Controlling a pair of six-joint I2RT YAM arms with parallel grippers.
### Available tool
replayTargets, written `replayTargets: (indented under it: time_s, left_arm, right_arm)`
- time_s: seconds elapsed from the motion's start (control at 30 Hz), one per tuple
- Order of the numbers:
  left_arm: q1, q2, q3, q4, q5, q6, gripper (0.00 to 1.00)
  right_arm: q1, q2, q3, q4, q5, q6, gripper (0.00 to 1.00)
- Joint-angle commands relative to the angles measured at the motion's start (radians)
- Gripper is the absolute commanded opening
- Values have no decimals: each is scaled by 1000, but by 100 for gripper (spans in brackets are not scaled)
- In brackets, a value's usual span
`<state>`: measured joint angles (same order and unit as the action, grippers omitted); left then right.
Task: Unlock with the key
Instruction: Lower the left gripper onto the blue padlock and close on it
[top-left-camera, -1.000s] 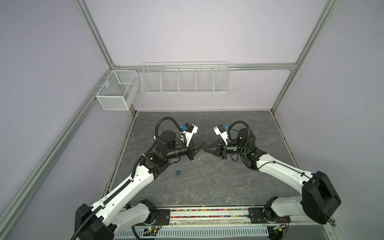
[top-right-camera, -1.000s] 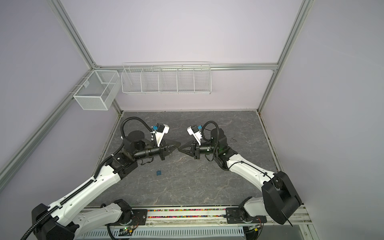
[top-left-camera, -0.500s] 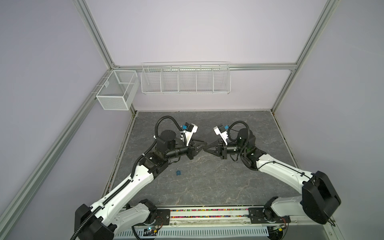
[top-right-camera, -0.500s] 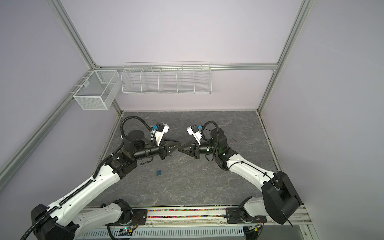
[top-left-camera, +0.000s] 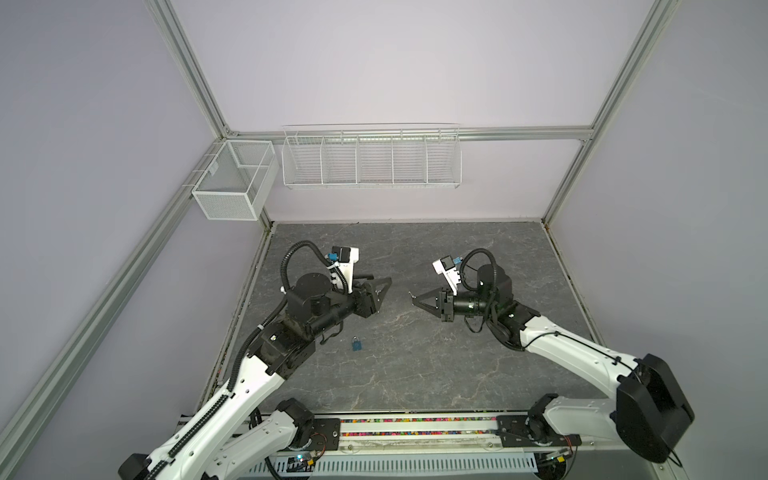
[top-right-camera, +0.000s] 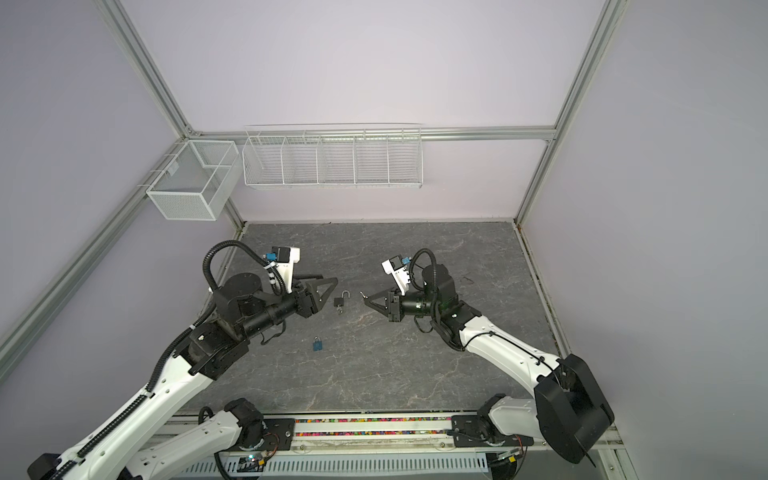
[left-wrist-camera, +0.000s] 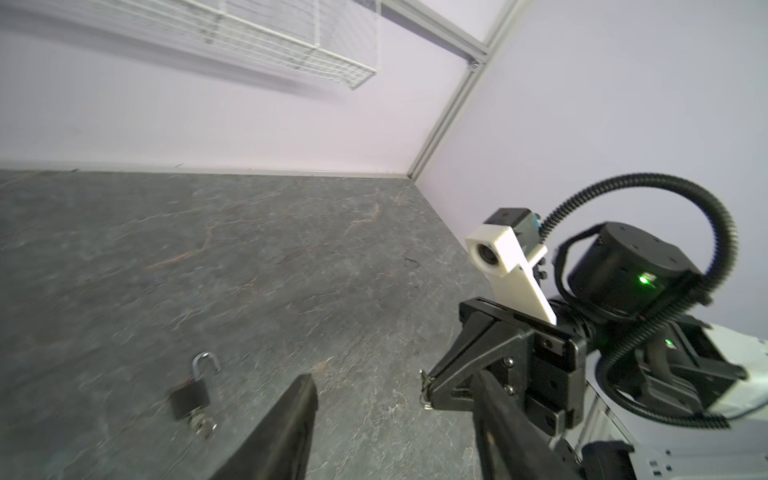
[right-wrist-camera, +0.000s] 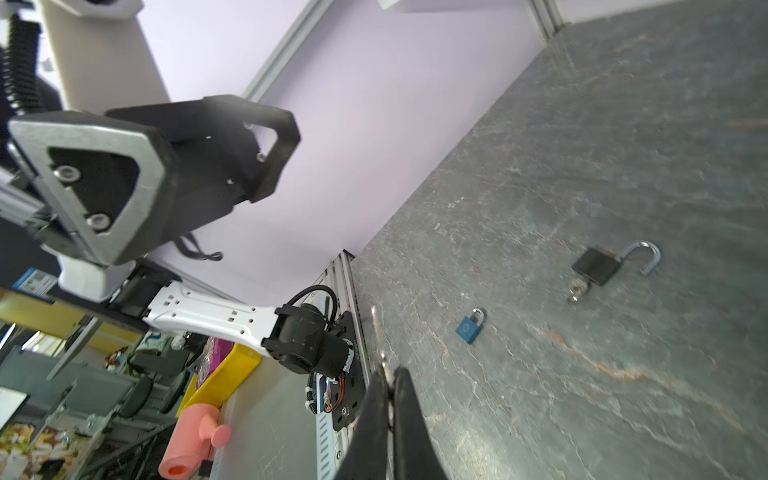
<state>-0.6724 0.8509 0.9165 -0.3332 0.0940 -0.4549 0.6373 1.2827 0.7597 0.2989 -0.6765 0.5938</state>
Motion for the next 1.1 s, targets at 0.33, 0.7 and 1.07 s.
replayTargets:
  time_s: [0.33, 0.7, 1.07]
  left_arm:
    - [-70, 154, -94, -527, -322, -302, 71]
    - [-108, 464, -93, -521, -323, -381, 65]
    - [-81, 600, -112, -453, -333, -439, 56]
  right_arm:
    - [166, 28, -56, -267, 304, 143, 6]
    - [179, 89, -63, -299, 341, 150, 6]
    - [177, 122, -71, -292, 343, 157, 6]
